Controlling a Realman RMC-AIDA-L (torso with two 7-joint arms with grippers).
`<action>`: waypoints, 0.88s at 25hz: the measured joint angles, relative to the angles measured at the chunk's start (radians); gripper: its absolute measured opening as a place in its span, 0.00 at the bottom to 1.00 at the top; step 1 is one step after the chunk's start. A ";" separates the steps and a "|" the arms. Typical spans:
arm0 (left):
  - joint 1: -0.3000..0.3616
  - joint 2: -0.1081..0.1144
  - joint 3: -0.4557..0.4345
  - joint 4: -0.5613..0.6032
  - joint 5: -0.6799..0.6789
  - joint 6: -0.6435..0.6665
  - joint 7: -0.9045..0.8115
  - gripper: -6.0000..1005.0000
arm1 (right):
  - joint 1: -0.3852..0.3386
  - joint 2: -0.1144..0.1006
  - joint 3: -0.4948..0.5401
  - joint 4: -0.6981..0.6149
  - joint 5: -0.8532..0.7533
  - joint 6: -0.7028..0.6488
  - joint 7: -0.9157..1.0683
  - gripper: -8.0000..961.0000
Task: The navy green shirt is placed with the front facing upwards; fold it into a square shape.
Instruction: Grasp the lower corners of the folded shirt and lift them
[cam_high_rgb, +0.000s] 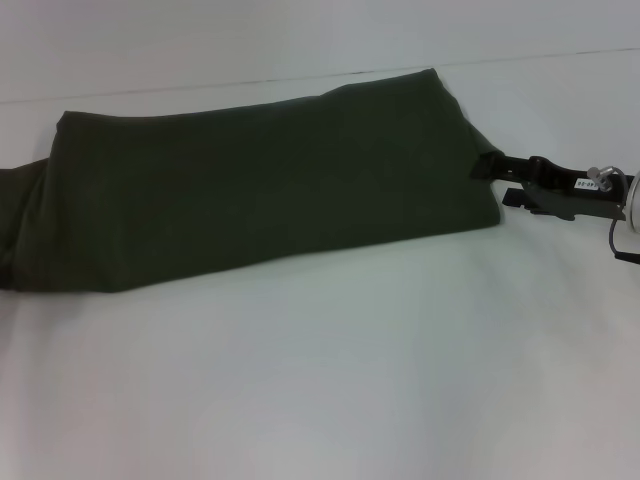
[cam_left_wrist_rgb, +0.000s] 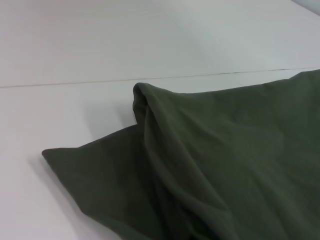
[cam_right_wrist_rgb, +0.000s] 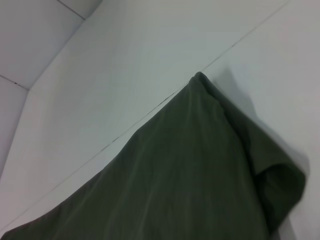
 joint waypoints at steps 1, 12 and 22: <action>0.000 0.000 0.000 0.000 0.000 0.000 0.000 0.05 | 0.001 0.000 0.000 0.000 0.000 0.002 0.000 0.92; -0.003 0.001 0.000 0.000 0.000 -0.005 0.001 0.06 | 0.019 0.007 -0.011 0.028 0.000 0.028 -0.013 0.91; -0.006 0.002 -0.002 0.000 0.000 -0.007 0.007 0.05 | 0.020 0.009 -0.024 0.040 0.000 0.037 -0.013 0.91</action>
